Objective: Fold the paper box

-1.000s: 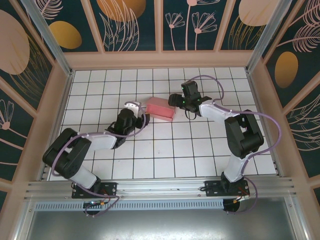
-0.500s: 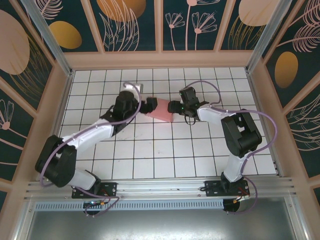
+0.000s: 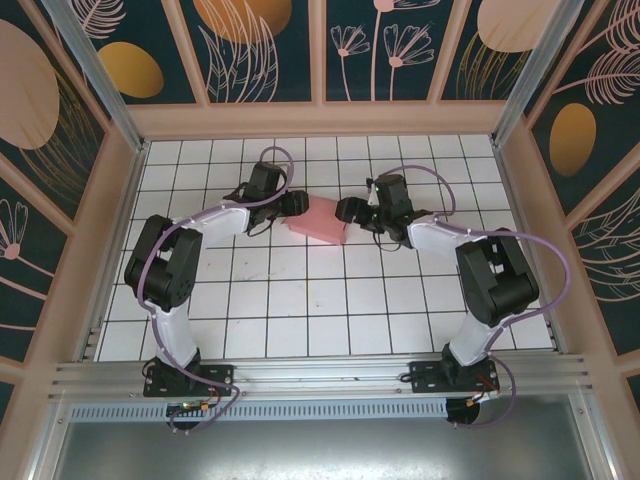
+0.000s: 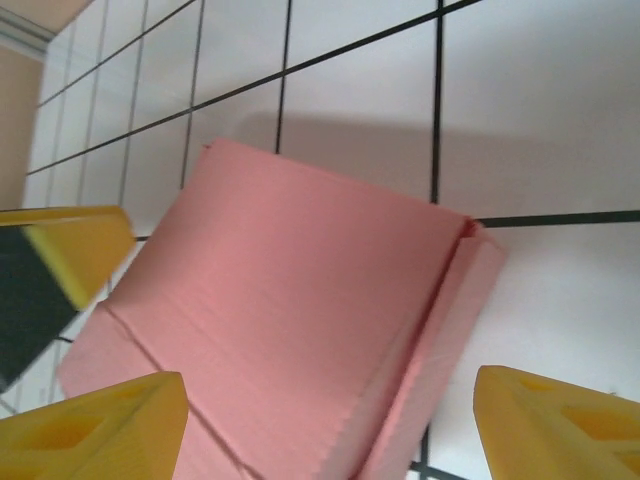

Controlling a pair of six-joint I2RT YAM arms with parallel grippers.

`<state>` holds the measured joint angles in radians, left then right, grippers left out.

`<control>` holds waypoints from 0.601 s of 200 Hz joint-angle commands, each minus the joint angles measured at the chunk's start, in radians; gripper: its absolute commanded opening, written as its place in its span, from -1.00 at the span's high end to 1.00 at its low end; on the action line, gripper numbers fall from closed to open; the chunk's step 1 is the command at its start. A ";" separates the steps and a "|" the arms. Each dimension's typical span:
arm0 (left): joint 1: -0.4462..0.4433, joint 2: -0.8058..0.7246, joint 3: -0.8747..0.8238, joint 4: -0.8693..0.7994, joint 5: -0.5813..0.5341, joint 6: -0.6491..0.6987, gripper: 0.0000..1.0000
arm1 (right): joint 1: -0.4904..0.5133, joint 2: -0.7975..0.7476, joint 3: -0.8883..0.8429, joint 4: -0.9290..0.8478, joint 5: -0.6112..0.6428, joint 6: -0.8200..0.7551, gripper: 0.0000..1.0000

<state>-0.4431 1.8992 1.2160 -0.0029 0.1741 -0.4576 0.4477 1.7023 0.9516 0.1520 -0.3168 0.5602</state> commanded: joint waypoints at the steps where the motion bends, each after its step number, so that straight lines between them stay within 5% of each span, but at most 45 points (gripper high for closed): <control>1: 0.007 -0.007 -0.010 -0.004 0.056 0.018 0.04 | 0.005 -0.045 -0.048 0.088 -0.052 0.058 -0.50; 47: 0.007 -0.066 -0.177 0.104 0.114 -0.043 0.27 | 0.005 -0.031 -0.084 0.071 -0.002 -0.012 -0.46; 120: 0.006 -0.129 -0.273 0.130 0.116 -0.070 0.21 | -0.002 0.088 -0.057 0.060 0.002 -0.075 0.00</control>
<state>-0.4385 1.7973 0.9668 0.1555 0.2806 -0.5072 0.4473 1.7405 0.8745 0.2108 -0.3313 0.5274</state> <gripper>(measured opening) 0.381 0.535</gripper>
